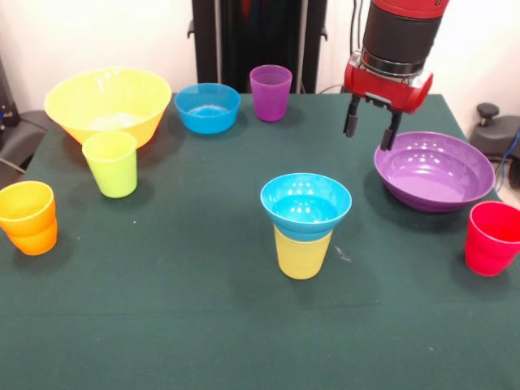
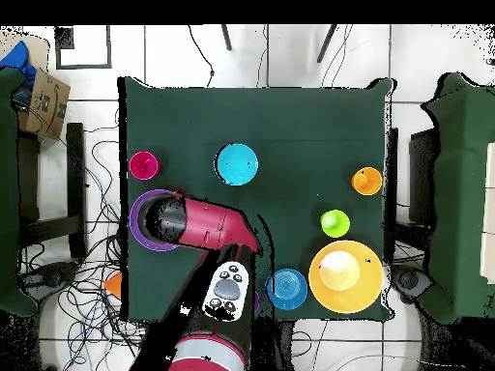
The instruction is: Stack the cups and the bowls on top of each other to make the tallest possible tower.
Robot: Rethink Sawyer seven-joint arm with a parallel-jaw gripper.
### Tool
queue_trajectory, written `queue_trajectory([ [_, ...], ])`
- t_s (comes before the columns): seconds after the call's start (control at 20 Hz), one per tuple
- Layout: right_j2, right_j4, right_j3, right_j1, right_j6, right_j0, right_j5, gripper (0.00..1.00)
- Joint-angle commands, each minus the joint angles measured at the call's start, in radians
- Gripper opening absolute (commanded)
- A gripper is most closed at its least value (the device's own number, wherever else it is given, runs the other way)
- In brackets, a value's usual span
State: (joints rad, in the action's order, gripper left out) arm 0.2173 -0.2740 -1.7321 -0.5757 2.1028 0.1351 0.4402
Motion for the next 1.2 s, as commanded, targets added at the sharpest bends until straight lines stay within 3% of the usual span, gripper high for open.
queue_trajectory([
  [0.05, -0.1, 0.061, -0.033, 0.017, 0.057, 0.003, -0.045, 1.0],
  [1.2, -0.093, 0.075, -0.016, 0.043, 0.051, 0.012, -0.069, 1.0],
])
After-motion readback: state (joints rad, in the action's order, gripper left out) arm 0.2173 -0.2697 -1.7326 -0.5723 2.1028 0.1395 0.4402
